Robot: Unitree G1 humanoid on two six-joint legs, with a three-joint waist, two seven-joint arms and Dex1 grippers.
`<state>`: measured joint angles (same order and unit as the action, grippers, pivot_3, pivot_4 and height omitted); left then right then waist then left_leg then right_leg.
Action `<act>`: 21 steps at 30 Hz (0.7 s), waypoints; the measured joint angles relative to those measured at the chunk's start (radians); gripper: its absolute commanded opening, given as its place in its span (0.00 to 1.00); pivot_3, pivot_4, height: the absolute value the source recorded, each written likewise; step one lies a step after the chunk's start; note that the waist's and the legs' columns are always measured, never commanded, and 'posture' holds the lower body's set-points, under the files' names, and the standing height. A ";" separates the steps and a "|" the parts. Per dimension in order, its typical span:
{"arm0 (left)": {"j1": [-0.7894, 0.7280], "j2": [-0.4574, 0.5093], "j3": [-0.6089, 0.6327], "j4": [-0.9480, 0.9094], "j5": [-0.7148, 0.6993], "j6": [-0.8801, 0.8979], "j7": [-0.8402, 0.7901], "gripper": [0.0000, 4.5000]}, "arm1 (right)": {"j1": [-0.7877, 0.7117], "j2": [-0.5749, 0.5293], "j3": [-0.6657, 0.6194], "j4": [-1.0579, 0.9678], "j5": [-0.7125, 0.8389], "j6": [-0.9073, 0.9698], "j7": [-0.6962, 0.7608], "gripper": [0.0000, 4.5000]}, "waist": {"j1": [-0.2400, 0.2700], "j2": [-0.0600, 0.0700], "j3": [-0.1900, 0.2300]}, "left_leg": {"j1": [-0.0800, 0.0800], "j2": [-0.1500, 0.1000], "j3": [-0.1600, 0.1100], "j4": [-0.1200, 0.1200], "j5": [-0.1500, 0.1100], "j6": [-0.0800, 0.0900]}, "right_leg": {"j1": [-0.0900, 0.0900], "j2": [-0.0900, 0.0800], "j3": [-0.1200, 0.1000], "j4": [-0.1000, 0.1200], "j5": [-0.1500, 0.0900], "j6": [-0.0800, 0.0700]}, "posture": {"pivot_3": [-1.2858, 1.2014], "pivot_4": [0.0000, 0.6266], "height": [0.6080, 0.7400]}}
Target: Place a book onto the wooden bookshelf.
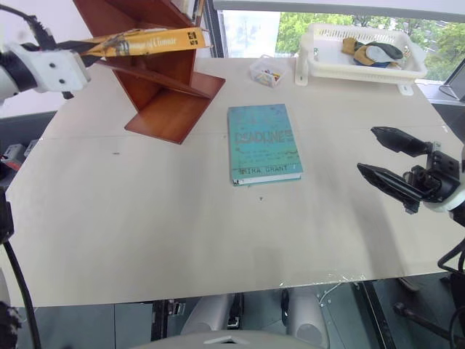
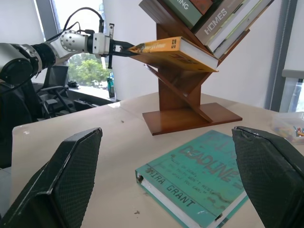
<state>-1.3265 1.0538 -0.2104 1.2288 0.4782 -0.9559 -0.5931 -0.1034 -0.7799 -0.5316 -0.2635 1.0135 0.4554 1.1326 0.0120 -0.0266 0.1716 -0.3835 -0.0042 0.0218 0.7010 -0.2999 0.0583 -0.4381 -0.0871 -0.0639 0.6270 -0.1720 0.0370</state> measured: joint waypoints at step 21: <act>-0.029 0.003 -0.076 0.051 0.088 0.119 0.085 0.98 | 0.017 0.000 -0.013 0.010 -0.021 -0.029 0.025 1.00 | 0.002 0.000 0.000 | -0.003 -0.001 0.000 0.001 0.000 0.000 | -0.001 -0.001 0.000 -0.001 0.001 0.002 | 0.52 0.24 0.75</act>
<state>-1.3556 1.0569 -0.2864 1.2794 0.5663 -0.8367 -0.5077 -0.0865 -0.7795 -0.5450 -0.2532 0.9922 0.4262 1.1578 0.0140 -0.0268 0.1717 -0.3861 -0.0050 0.0220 0.7018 -0.3001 0.0584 -0.4390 -0.0880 -0.0640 0.6257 -0.1708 0.0390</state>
